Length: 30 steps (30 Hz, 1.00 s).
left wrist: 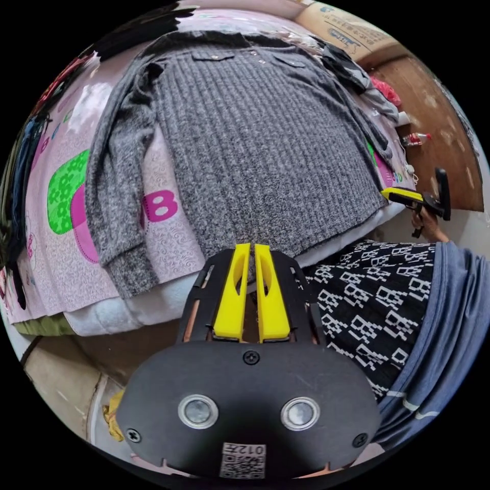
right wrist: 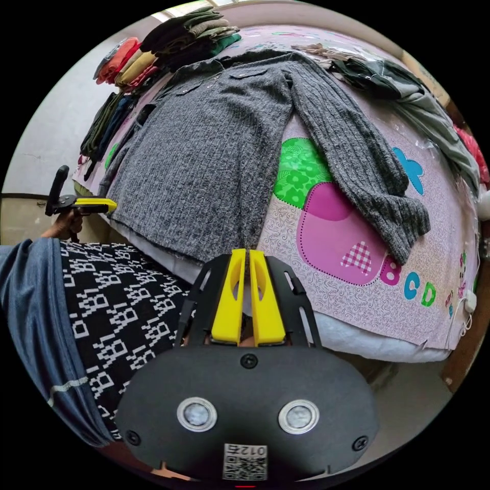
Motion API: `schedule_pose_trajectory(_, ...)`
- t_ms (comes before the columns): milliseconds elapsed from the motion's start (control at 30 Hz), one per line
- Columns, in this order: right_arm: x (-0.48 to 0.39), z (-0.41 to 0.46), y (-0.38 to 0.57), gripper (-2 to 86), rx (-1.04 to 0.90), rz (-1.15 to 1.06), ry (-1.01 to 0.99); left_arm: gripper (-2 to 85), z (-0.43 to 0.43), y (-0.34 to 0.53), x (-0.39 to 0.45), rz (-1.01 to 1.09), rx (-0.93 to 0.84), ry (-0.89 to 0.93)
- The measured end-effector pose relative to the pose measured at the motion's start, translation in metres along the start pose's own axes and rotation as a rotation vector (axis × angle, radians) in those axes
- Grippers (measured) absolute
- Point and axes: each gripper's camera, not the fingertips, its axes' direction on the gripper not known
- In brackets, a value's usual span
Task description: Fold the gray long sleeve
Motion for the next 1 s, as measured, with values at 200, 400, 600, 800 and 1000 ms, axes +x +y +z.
schedule_pose_trajectory(200, 0.027, 0.004, 0.037, 12.2, 0.025, 0.056, -0.072, 0.2, 0.006, 0.021, -0.019, -0.018, -0.023, 0.022)
schedule_pose_trajectory(400, 0.130, -0.037, 0.065, 11.1, 0.254, 0.401, 0.055, 0.3, -0.036, 0.016, -0.032, -0.037, 0.104, 0.021)
schedule_pose_trajectory(600, 0.221, -0.025, 0.058, 10.7, 0.308, 0.467, 0.036, 0.3, -0.058, -0.060, 0.005, 0.175, 0.127, 0.043)
schedule_pose_trajectory(800, 0.242, 0.001, 0.020, 11.8, 0.157, 0.154, 0.124, 0.2, -0.051, -0.145, 0.092, 0.533, 0.081, 0.029)
schedule_pose_trajectory(1000, 0.259, 0.034, -0.007, 12.2, -0.004, 0.055, 0.045, 0.2, -0.032, -0.193, 0.174, 0.778, 0.030, 0.049)
